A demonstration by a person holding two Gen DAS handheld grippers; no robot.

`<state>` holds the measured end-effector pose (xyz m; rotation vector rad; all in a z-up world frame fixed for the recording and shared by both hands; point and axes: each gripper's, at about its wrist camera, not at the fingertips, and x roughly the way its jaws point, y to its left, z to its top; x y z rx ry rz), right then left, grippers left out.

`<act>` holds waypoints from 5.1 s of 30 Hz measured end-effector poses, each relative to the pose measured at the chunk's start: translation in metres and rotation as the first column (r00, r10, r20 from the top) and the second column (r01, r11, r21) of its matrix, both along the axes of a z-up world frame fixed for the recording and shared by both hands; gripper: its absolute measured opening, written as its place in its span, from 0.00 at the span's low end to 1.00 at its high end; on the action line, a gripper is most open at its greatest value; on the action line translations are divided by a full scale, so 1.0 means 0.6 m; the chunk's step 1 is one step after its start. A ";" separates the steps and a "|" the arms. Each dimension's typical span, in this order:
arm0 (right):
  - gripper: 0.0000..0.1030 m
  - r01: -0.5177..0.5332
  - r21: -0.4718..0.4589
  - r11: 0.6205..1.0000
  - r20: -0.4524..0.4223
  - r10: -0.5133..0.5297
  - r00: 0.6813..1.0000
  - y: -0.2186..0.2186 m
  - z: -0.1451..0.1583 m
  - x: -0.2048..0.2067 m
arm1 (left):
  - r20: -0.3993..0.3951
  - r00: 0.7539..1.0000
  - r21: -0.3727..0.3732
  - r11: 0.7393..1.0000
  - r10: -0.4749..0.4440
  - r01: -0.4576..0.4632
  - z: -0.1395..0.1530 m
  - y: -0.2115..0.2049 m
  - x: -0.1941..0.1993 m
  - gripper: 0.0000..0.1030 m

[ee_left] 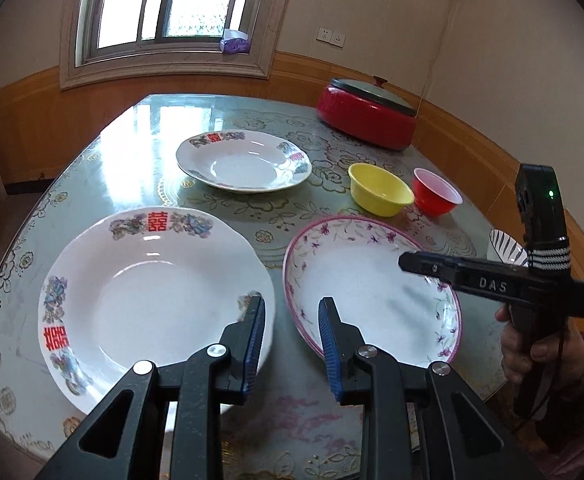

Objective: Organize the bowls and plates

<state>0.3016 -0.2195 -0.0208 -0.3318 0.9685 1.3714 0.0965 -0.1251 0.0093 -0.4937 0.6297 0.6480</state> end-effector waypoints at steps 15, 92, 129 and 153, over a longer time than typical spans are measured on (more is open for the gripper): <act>0.30 -0.214 0.011 0.977 -0.288 0.208 0.935 0.071 -0.035 -0.186 | 0.001 0.999 0.094 0.994 0.055 -0.054 0.015 0.190 -0.134 0.53; 0.27 0.273 -0.001 0.962 0.107 -0.271 0.957 -0.048 0.020 -0.152 | -0.011 0.931 -0.022 0.931 -0.364 0.364 -0.031 0.162 0.089 0.30; 0.31 0.343 -0.146 0.928 0.137 -0.324 0.936 -0.097 -0.024 -0.051 | -0.143 0.935 -0.011 0.946 -0.324 0.325 -0.090 0.098 0.185 0.31; 0.32 0.475 -0.152 0.867 0.263 -0.428 0.865 -0.109 -0.010 -0.071 | -0.181 0.923 0.031 0.936 -0.339 0.350 -0.092 0.082 0.190 0.41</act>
